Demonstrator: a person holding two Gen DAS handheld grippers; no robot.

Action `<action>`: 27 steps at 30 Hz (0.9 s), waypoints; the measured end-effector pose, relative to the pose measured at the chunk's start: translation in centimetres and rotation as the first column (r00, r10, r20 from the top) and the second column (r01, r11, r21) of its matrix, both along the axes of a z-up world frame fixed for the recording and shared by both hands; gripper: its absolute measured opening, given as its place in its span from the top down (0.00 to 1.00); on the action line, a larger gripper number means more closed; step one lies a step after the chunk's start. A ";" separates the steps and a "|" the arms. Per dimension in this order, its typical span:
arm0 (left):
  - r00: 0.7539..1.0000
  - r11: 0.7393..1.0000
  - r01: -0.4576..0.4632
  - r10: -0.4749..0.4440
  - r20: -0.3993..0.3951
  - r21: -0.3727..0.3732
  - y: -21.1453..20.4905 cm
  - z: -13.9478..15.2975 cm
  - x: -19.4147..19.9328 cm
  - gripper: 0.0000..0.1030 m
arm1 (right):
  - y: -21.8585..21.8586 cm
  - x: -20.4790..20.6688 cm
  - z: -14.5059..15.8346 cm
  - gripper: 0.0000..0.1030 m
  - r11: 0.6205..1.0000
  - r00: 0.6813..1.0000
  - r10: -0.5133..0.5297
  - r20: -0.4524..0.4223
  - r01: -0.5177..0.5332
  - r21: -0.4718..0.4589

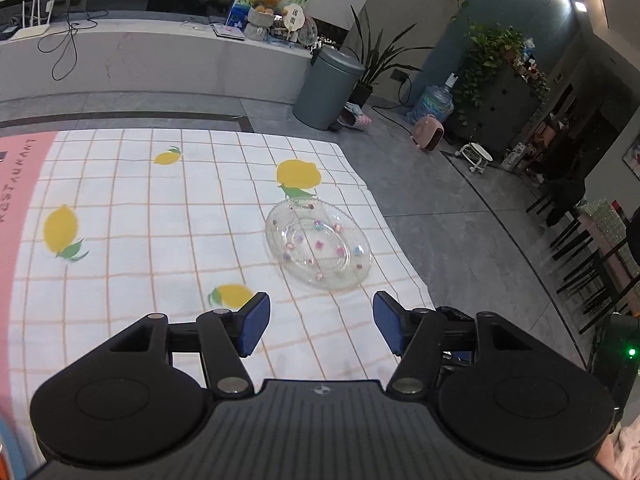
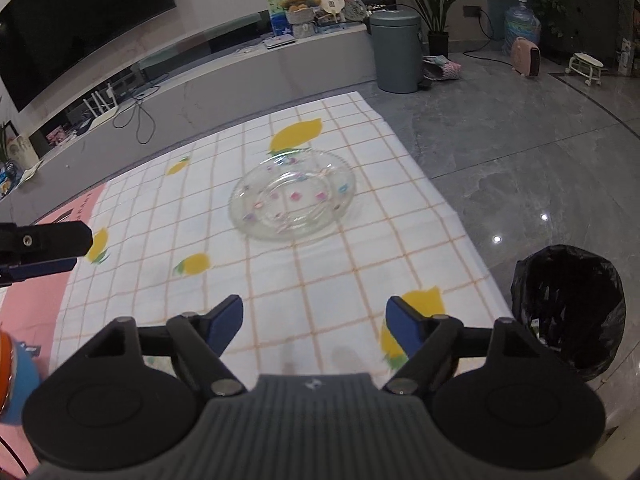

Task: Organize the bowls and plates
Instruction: 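Move both grippers to the stacked plates' rim and close them on it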

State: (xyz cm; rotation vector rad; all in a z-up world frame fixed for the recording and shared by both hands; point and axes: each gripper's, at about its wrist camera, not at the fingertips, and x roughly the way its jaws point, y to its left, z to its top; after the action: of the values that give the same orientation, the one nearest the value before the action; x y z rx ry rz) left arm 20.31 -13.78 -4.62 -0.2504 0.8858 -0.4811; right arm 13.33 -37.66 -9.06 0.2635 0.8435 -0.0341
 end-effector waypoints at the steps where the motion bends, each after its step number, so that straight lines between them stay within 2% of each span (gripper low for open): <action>1: 1.000 1.000 0.001 -0.001 -0.009 -0.001 -0.2 -0.2 0.7 0.32 | -0.3 0.5 -0.1 0.25 1.000 1.000 -0.001 -0.004 0.001 0.002; 6: 0.997 0.999 0.011 -0.015 -0.070 -0.051 -0.8 -1.7 4.3 0.30 | -1.9 3.8 -0.6 0.22 0.998 1.000 -0.022 -0.021 0.024 0.055; 9: 0.996 0.999 -0.017 0.012 -0.087 -0.046 -0.9 -2.6 6.4 0.30 | -2.8 5.6 -1.2 0.22 0.995 0.998 -0.043 -0.035 0.046 0.087; 12: 0.993 0.996 -0.044 0.036 -0.109 -0.073 -0.5 -3.7 8.4 0.30 | -3.8 7.2 -1.7 0.22 0.987 0.997 -0.066 -0.031 0.070 0.146; 14: 0.992 0.995 -0.060 0.050 -0.116 -0.081 -0.3 -4.5 9.7 0.30 | -4.5 8.1 -2.1 0.25 0.980 0.996 -0.086 -0.028 0.089 0.176; 18: 0.989 0.996 -0.079 0.072 -0.132 -0.047 -0.7 -6.5 11.6 0.32 | -5.5 10.0 -3.4 0.28 0.963 0.993 -0.113 -0.035 0.118 0.242; 20: 0.987 0.996 -0.077 0.070 -0.148 -0.045 -1.1 -7.4 12.1 0.34 | -5.7 10.8 -4.2 0.36 0.961 0.992 -0.121 -0.042 0.128 0.245; 23: 0.987 0.996 -0.066 0.057 -0.153 -0.054 -1.8 -8.8 13.1 0.37 | -6.1 11.9 -5.2 0.40 0.956 0.990 -0.130 -0.049 0.138 0.258; 27: 0.979 0.993 -0.104 0.091 -0.180 -0.062 -1.9 -10.5 14.2 0.39 | -6.9 13.0 -6.0 0.48 0.954 0.990 -0.137 -0.044 0.144 0.261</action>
State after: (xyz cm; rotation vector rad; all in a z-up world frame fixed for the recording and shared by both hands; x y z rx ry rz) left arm 34.54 -15.65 -15.17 -0.4047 1.0259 -0.4037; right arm 26.28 -44.51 -15.04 0.5754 0.8537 -0.0581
